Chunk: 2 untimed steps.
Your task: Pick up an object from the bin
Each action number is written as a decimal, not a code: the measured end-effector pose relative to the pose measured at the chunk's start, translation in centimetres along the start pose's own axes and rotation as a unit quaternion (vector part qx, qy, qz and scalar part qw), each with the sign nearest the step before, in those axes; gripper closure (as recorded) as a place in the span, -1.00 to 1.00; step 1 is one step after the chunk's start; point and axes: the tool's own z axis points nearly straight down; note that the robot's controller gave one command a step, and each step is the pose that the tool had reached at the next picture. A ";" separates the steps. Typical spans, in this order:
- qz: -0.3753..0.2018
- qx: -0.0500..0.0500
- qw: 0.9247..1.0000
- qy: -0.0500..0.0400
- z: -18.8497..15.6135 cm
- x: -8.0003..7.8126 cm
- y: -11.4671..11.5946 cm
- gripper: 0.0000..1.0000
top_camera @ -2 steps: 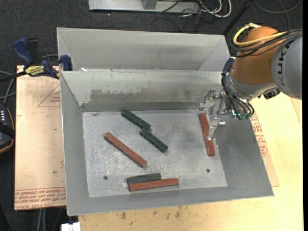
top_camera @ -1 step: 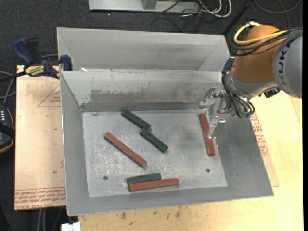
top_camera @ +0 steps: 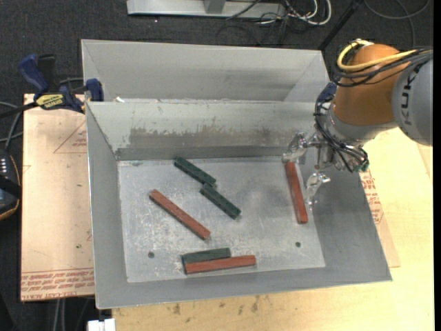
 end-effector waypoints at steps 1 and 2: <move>-0.166 0.000 0.986 0.001 0.0 0.2 -2.4 -1.00; -0.181 -0.001 0.983 0.001 1.1 0.4 -0.5 -1.00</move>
Offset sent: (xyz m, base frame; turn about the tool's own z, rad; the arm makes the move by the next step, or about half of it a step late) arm -0.0029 -0.0060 -0.0121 -0.3676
